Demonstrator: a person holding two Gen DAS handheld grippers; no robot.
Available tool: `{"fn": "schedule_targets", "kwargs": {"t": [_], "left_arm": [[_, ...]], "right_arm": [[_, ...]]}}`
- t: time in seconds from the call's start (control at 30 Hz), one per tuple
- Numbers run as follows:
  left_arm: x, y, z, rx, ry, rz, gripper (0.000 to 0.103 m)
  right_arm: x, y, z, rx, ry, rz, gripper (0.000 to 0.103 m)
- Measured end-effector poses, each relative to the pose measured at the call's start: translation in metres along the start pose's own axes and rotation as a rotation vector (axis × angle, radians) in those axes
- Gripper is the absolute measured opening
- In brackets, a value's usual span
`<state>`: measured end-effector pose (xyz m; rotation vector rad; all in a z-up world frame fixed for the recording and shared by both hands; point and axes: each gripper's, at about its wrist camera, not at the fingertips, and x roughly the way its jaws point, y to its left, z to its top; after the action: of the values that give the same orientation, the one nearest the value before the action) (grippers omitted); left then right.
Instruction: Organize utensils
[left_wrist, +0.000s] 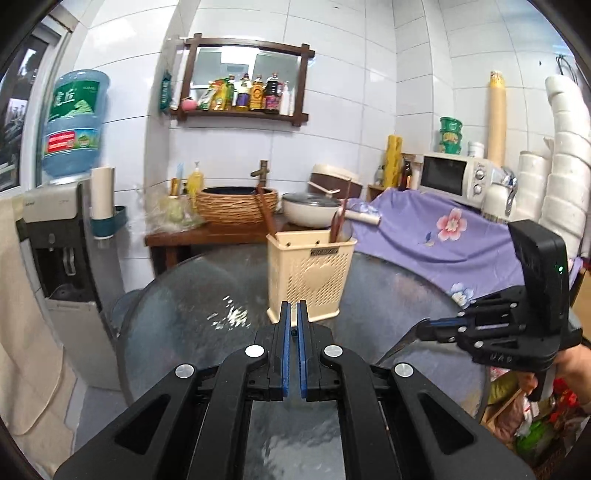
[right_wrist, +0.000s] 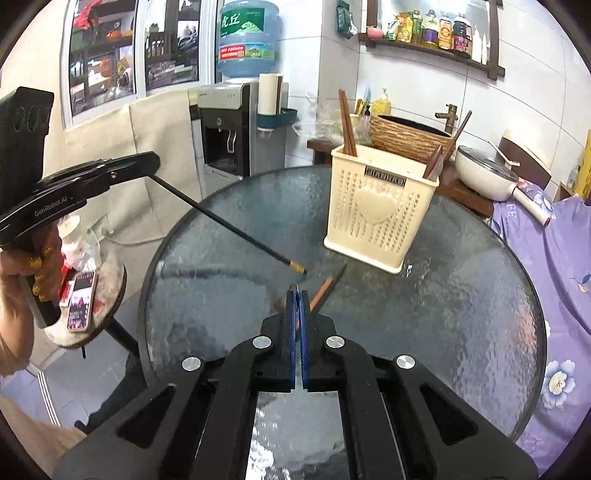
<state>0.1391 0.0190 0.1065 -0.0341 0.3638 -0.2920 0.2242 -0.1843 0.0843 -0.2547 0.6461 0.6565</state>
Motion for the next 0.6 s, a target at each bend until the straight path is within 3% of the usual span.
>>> {"fn": "schedule_targets", "kwargs": {"t": [0.23,0.33,0.53,0.6], "left_arm": [[0.025,-0.002,0.023,-0.017,0.013,-0.049,0.0],[0.034,-0.001,0.028,-0.016,0.016,-0.034,0.0],[0.034,0.003,0.013,0.001,0.054,-0.036,0.002],[0.032,0.006,-0.003,0.019,0.087,-0.031,0.03]], "right_arm": [[0.009,-0.016,0.025,0.044,0.002,0.0,0.002],[0.014,-0.021,0.033,0.048,0.008,-0.011,0.002],[0.017,-0.024,0.036,0.052,0.009,-0.009,0.002],[0.018,-0.024,0.035,0.052,0.011,-0.006,0.002]]}}
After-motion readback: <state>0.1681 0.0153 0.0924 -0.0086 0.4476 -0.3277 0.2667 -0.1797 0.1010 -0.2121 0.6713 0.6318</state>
